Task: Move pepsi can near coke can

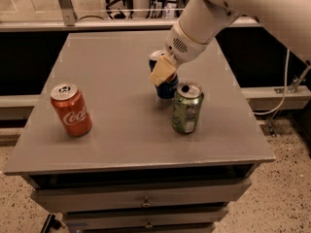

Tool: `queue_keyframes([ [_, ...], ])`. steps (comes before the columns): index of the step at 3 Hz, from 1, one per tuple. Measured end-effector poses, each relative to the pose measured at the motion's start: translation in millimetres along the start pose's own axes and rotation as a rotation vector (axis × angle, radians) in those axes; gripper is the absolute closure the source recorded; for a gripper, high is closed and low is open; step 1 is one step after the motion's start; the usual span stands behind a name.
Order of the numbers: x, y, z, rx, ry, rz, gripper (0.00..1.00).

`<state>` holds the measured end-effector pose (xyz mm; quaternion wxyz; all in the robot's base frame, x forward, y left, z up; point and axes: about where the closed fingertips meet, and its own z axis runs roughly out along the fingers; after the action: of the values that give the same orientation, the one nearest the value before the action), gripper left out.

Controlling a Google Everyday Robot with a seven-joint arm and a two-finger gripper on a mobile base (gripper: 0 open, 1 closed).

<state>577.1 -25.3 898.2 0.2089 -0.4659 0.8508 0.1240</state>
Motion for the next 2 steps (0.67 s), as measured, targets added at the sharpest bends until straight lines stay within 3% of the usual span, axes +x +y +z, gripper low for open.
queue_keyframes([
  [1,-0.4,9.2,-15.3,-0.013,-0.036,-0.023,1.00],
  [2,-1.9,19.1,-33.1,-0.030,-0.086,-0.046,1.00],
])
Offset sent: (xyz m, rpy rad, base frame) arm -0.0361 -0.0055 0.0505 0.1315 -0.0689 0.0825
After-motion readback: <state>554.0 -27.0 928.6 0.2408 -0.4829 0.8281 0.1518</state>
